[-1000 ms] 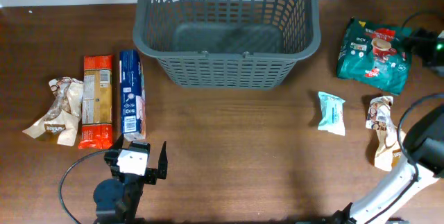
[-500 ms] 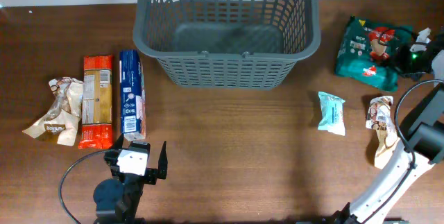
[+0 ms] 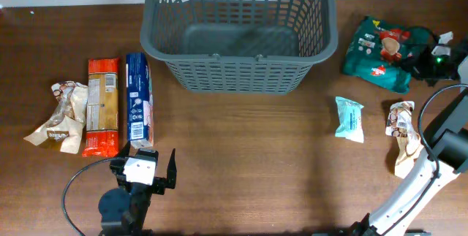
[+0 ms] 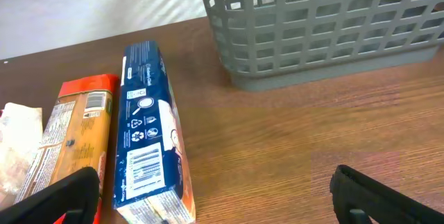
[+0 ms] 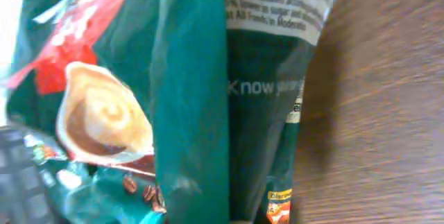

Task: Pack container
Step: 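Grasp the green Nescafé pouch with the right gripper and lift, then carry the green pouch over the basket and drop it in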

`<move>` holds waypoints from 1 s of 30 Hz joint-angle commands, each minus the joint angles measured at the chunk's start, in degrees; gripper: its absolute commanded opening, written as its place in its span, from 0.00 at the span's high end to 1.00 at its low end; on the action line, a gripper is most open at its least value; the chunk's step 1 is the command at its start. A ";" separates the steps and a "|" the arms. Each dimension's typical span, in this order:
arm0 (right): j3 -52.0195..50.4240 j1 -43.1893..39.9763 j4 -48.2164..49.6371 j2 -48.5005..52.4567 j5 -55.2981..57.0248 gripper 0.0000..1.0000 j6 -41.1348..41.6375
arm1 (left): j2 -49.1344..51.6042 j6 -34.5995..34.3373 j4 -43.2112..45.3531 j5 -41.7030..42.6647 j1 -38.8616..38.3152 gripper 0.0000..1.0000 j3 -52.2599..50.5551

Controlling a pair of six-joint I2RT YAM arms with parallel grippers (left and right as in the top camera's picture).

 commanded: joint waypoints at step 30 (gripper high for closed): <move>5.75 0.48 3.50 -39.21 -11.78 0.96 5.18 | -0.28 -0.11 -0.04 -0.24 0.33 0.01 -0.24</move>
